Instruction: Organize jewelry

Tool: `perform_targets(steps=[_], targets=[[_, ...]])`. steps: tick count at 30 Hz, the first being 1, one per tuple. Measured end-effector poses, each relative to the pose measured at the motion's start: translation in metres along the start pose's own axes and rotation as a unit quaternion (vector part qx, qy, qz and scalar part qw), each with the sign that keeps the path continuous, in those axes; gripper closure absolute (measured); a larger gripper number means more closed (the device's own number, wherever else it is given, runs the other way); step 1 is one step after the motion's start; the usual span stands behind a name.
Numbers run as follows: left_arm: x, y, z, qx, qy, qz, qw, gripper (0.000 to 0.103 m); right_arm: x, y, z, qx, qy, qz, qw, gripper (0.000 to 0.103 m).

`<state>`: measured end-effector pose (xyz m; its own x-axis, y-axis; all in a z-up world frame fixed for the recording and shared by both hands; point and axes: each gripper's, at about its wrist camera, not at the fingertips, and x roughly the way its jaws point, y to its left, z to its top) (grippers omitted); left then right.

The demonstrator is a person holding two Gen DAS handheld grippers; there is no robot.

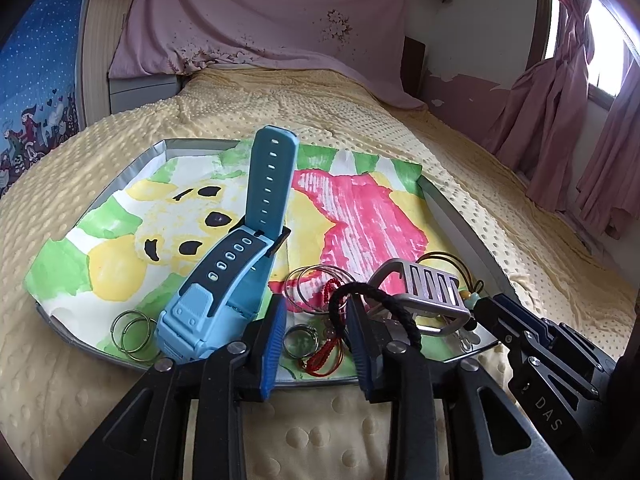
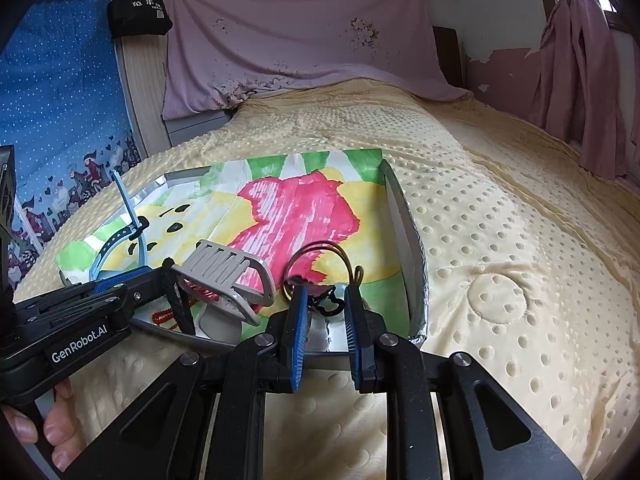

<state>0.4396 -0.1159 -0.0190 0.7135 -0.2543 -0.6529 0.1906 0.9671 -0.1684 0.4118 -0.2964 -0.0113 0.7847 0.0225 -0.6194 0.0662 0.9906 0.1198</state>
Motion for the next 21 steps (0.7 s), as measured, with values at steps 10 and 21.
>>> perform_targets(steps=[10, 21], targets=[[-0.032, -0.002, -0.003, -0.007, -0.046, 0.0, 0.9989, 0.036, -0.021, -0.011, -0.002, 0.019, -0.029, 0.0, 0.999, 0.08], [-0.101, -0.004, -0.006, -0.008, -0.124, 0.011, 0.9921, 0.004, -0.083, -0.029, -0.003, 0.044, -0.105, -0.005, 0.993, 0.044]])
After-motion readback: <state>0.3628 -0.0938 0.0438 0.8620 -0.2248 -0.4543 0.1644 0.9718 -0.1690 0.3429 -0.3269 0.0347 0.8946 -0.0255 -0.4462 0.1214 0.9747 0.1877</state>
